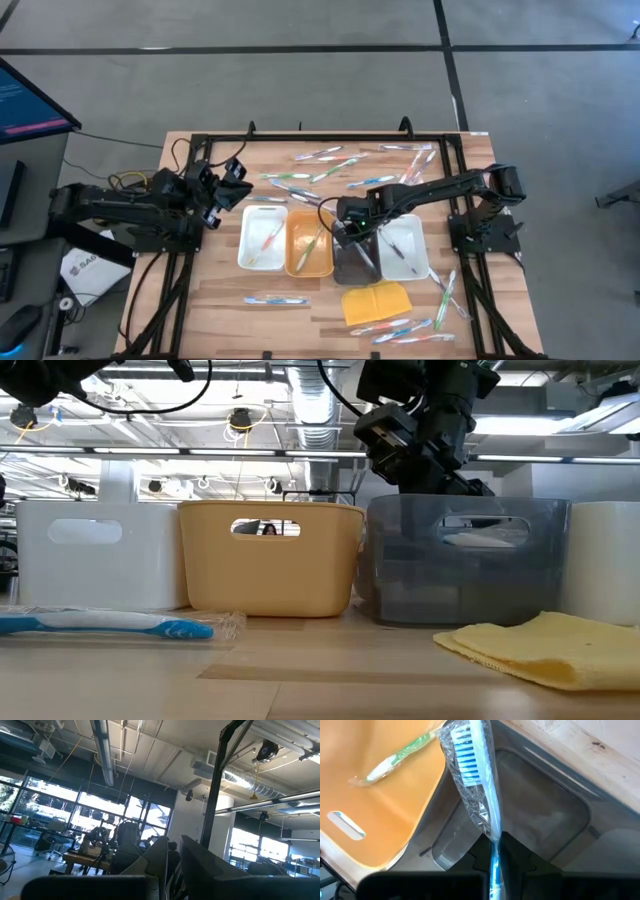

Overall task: Pick & Place Toothbrushes
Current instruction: Put the blue toothbrush into the black bin

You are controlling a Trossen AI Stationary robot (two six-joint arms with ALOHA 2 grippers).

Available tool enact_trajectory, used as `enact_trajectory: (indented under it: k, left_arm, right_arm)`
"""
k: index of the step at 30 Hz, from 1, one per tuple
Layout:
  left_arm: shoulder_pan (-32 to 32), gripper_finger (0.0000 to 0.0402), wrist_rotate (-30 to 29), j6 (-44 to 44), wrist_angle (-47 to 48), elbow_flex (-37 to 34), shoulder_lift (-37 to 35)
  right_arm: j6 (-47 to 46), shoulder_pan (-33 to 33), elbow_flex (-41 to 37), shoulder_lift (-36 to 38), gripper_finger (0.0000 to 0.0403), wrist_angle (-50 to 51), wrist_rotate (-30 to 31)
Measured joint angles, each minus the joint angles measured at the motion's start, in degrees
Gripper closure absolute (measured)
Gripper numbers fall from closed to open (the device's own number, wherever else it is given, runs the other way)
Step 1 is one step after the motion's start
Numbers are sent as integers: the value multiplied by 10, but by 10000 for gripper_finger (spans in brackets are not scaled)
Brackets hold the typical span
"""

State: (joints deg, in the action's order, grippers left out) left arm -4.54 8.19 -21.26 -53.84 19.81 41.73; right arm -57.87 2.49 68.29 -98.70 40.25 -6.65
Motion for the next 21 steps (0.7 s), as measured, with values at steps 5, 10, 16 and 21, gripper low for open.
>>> enact_trajectory:
  k: [5, 10, 16, 21]
  left_arm:
    - [0, 358, 0, 0, 0, 0, 0]
    - [0, 358, 0, 0, 0, 0, 0]
    - [0, 358, 0, 0, -1, 0, 0]
    - [0, 358, 0, 0, -1, 0, 0]
  right_arm:
    - [3, 0, 0, 0, 388, 0, 7]
    - [0, 1, 0, 0, 388, 0, 9]
    - [5, 3, 0, 0, 389, -4, 16]
    - [8, -4, 0, 0, 388, -3, 31]
